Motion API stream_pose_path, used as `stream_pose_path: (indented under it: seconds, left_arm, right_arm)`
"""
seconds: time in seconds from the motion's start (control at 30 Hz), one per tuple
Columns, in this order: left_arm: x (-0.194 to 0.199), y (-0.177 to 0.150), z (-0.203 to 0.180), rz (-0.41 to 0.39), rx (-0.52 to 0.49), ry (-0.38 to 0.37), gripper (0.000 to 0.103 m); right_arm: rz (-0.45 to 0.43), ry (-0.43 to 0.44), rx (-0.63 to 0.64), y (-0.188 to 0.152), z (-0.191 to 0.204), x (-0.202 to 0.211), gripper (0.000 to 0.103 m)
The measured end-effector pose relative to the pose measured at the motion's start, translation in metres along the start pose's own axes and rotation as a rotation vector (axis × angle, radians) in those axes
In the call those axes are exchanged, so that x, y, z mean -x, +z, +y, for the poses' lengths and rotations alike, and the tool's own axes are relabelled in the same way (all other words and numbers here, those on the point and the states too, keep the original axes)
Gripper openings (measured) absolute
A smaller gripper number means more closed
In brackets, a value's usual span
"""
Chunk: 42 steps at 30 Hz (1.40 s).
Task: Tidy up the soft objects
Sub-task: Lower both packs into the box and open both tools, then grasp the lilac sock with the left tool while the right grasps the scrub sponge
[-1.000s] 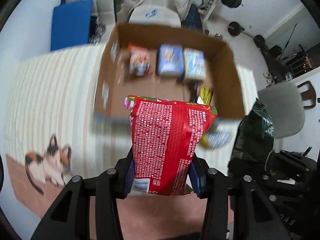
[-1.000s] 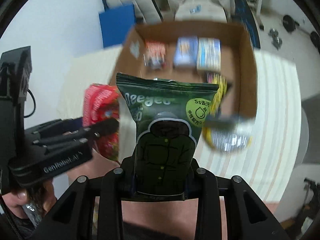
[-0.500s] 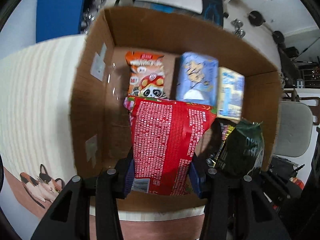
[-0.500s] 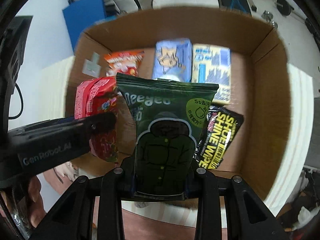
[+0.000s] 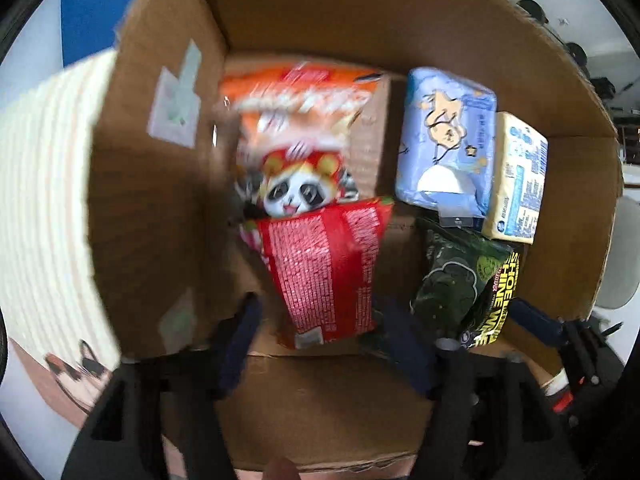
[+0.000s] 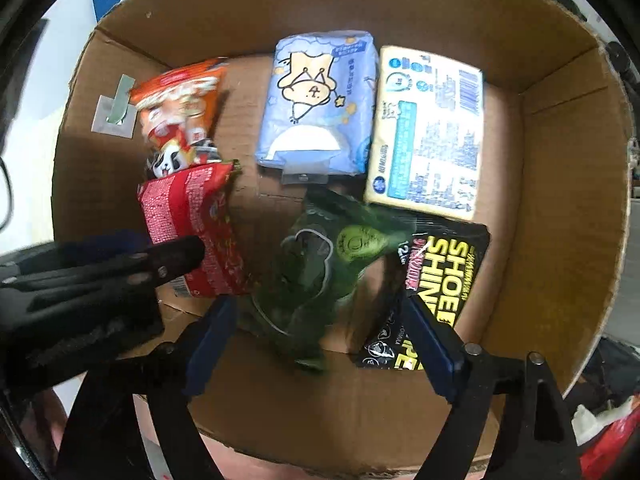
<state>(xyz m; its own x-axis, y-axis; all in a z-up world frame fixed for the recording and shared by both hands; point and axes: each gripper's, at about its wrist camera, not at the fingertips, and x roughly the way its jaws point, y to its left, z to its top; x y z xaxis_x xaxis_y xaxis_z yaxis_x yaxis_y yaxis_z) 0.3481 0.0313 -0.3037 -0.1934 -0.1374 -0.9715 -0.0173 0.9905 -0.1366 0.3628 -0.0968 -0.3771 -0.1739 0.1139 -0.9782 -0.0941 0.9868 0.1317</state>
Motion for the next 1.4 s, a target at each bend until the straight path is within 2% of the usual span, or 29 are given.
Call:
stream_pose_path:
  seconds: [0.07, 0.1, 0.13, 0.17, 0.27, 0.5, 0.6, 0.73, 0.87, 0.97, 1.07, 1.13, 1.23, 1.3, 1.4]
  left_arm:
    - [0.008, -0.005, -0.002, -0.023, -0.016, 0.018, 0.077]
    - [0.013, -0.008, -0.003, -0.035, -0.022, 0.035, 0.080]
    - [0.016, -0.010, -0.004, -0.046, -0.024, 0.051, 0.089]
    - [0.019, -0.012, -0.004, -0.059, -0.025, 0.062, 0.092]
    - [0.033, -0.021, -0.006, -0.115, -0.026, 0.097, 0.092]
    - [0.067, -0.051, -0.020, -0.197, -0.052, 0.076, 0.093]
    - [0.079, -0.048, -0.028, -0.225, -0.050, 0.075, 0.093]
    - [0.096, -0.055, -0.035, -0.257, -0.057, 0.052, 0.093]
    - [0.111, -0.065, -0.050, -0.323, -0.083, 0.089, 0.093]
    - [0.127, -0.085, -0.060, -0.399, -0.075, 0.094, 0.093]
    - [0.141, -0.114, -0.061, -0.481, -0.051, 0.087, 0.093]
    - [0.140, -0.132, -0.057, -0.506, -0.017, 0.100, 0.093]
    - [0.120, -0.156, -0.049, -0.495, 0.033, 0.103, 0.093]
    - [0.093, -0.164, -0.043, -0.437, 0.059, 0.104, 0.093]
    - [0.041, -0.168, -0.036, -0.294, 0.087, 0.081, 0.093]
  right_arm:
    - [0.004, -0.007, -0.003, -0.002, -0.001, 0.003, 0.092]
    - [-0.001, -0.007, -0.005, -0.003, -0.001, 0.005, 0.101]
    - [-0.011, -0.011, -0.010, -0.003, -0.002, 0.007, 0.103]
    - [-0.025, -0.024, -0.015, -0.004, -0.003, 0.011, 0.103]
    - [-0.066, -0.052, -0.020, -0.010, -0.004, 0.026, 0.103]
    - [-0.129, -0.057, -0.045, -0.038, -0.003, 0.067, 0.103]
    - [-0.151, -0.043, -0.056, -0.047, -0.008, 0.087, 0.103]
    - [-0.192, 0.011, -0.073, -0.058, -0.015, 0.109, 0.103]
    - [-0.242, 0.102, -0.076, -0.069, -0.024, 0.124, 0.103]
    - [-0.285, 0.156, -0.093, -0.081, -0.038, 0.129, 0.103]
    - [-0.354, 0.215, -0.150, -0.108, -0.068, 0.139, 0.103]
    - [-0.397, 0.222, -0.206, -0.133, -0.091, 0.141, 0.103]
    - [-0.401, 0.226, -0.312, -0.168, -0.125, 0.129, 0.103]
    - [-0.381, 0.248, -0.402, -0.185, -0.146, 0.107, 0.103]
    - [-0.305, 0.301, -0.511, -0.194, -0.167, 0.059, 0.103]
